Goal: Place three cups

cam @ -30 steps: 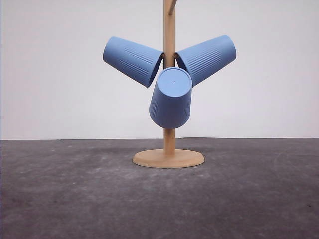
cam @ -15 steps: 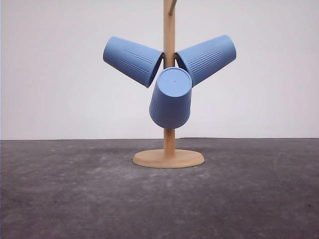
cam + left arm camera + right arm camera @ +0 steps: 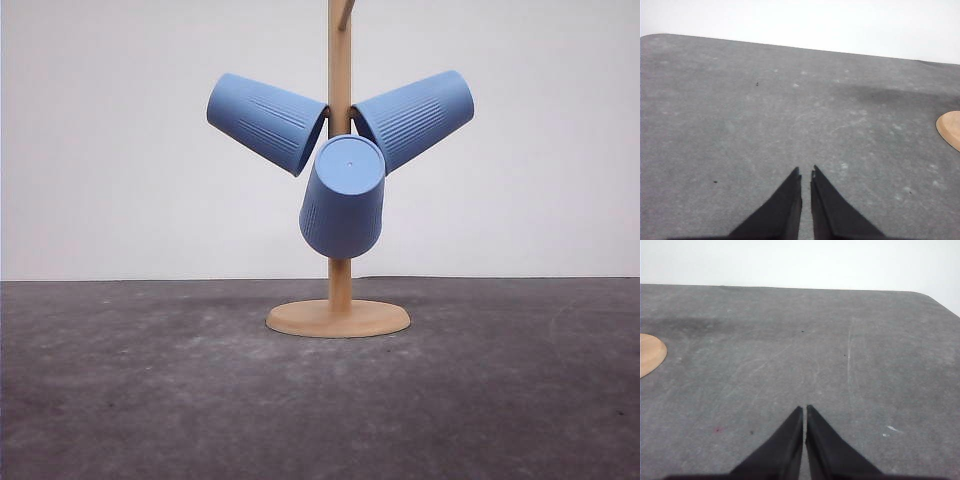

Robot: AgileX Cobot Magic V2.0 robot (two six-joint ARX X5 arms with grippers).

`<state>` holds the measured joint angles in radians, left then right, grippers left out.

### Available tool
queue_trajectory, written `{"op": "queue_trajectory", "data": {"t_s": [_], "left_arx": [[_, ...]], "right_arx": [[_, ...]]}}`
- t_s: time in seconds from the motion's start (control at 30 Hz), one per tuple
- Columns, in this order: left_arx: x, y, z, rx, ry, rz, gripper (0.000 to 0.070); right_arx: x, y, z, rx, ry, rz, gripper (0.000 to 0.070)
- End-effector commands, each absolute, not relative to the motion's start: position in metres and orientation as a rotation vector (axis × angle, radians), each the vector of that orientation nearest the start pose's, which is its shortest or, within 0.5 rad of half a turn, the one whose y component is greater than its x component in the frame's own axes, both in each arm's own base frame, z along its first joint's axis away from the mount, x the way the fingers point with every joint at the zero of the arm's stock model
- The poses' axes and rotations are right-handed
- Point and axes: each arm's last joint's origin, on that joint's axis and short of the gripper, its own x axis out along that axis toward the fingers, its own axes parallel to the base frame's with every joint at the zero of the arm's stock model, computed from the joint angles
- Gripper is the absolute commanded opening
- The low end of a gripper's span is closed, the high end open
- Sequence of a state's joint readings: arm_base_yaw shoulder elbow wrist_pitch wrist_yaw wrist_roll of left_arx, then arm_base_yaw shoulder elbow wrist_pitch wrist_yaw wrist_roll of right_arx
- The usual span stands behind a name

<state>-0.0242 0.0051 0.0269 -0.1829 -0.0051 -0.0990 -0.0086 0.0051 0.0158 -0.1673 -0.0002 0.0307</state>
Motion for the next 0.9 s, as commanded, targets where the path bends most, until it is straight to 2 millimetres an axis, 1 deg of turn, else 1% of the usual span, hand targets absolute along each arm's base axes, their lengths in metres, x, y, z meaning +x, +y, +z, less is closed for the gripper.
{"op": "queue_trajectory", "data": {"t_s": [0.0, 0.87], "left_arx": [[0.0955, -0.0021, 0.1496, -0.103, 0.178, -0.007, 0.0011], [0.0955, -0.0021, 0.1496, -0.103, 0.178, -0.007, 0.0011]], "right_arx": [[0.0962, -0.0011, 0.1522, 0.042, 0.146, -0.015, 0.0008], [0.0962, -0.0011, 0.1522, 0.042, 0.146, -0.015, 0.0008]]}}
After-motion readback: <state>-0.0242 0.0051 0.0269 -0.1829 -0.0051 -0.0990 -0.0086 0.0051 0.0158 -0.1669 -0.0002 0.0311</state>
